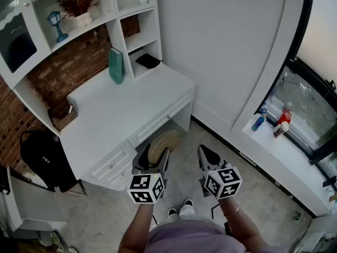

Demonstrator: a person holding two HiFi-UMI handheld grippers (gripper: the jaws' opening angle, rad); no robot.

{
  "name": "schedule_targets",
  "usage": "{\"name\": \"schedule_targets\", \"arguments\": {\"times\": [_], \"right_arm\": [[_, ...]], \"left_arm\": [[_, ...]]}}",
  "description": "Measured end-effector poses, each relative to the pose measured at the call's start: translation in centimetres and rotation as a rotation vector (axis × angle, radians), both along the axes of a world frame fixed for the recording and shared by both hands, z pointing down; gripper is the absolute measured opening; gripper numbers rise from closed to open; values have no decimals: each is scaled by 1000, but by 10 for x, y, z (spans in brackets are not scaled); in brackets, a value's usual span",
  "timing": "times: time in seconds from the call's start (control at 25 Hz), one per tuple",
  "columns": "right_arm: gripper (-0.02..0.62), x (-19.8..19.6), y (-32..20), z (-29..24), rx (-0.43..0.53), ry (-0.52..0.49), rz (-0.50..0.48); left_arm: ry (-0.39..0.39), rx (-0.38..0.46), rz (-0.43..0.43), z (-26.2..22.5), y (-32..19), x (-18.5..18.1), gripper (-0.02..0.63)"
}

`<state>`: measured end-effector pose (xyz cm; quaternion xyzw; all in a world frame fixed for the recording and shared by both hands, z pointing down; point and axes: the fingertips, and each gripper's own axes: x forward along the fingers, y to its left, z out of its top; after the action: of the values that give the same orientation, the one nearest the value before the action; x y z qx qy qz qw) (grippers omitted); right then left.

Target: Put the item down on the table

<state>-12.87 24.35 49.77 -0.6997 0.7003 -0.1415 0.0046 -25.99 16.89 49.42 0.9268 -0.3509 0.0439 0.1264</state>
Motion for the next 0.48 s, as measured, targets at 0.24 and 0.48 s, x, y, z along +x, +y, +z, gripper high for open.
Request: {"name": "schedule_targets", "arguments": {"times": [0.24, 0.48], "right_arm": [[-5, 12, -7, 4, -6, 47, -3], [-3, 30, -22, -6, 27, 61, -23]], "left_arm": [[-13, 1, -37, 3, -9, 10, 270], [-21, 31, -57, -6, -25, 25, 270]]}}
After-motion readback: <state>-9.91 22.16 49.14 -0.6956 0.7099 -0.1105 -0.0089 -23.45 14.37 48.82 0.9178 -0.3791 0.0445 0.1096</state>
